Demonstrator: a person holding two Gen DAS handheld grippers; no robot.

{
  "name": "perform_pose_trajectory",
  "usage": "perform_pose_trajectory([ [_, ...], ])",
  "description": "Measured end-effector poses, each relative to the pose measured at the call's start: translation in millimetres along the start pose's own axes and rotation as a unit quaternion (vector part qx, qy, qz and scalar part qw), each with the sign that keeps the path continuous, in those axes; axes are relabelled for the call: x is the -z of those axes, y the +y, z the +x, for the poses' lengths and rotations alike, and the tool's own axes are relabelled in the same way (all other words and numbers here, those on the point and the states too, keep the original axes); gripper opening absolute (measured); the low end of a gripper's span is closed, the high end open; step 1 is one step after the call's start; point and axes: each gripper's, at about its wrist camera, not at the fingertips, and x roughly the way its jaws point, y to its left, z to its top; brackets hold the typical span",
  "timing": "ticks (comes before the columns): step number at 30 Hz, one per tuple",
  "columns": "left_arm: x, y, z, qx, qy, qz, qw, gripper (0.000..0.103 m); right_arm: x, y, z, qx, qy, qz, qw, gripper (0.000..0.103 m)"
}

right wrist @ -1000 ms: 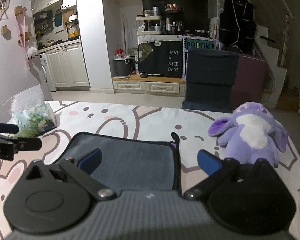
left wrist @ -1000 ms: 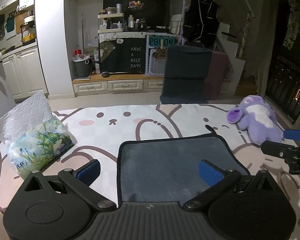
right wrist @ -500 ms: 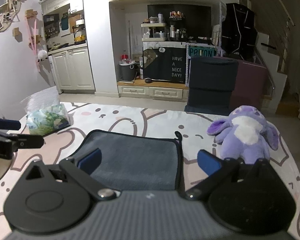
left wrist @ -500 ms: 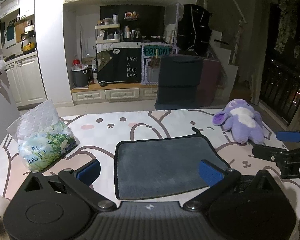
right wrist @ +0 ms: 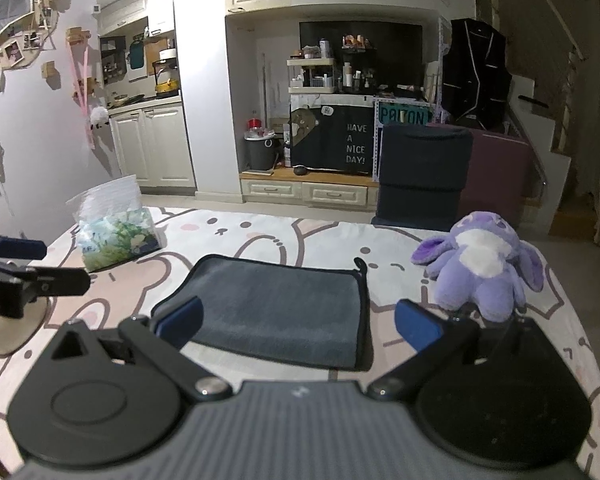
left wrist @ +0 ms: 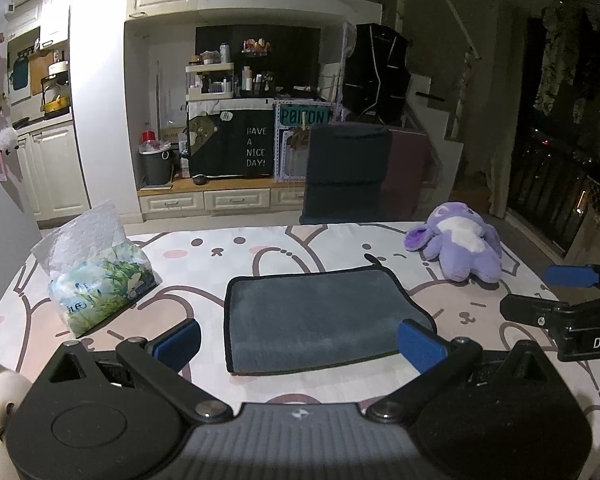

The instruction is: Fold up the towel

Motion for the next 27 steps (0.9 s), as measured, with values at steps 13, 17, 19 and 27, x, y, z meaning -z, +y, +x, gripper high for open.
perform_pose_trajectory([
  [13, 17.4, -5.0, -26.5, 0.005, -0.008, 0.006, 0.9999, 0.103, 21.0, 13.2, -38.8, 0.008, -0.006, -0.012, 1.0, 0.103],
  [17, 24.7, -6.9, -33.3, 0.006, -0.008, 0.009, 0.9999, 0.103, 28.4, 15.9, -48.8, 0.015, -0.01, -0.012, 1.0, 0.103],
  [19, 27.5, -8.8, -36.6, 0.007, -0.008, 0.012, 0.9999, 0.103, 30.8, 16.5, -53.3, 0.01, -0.011, -0.013, 1.0, 0.103],
  [27, 35.6, -12.5, -47.8, 0.002, -0.014, 0.017, 0.9998, 0.103, 40.9, 23.5, -71.0, 0.011, -0.019, -0.023, 0.999, 0.103],
])
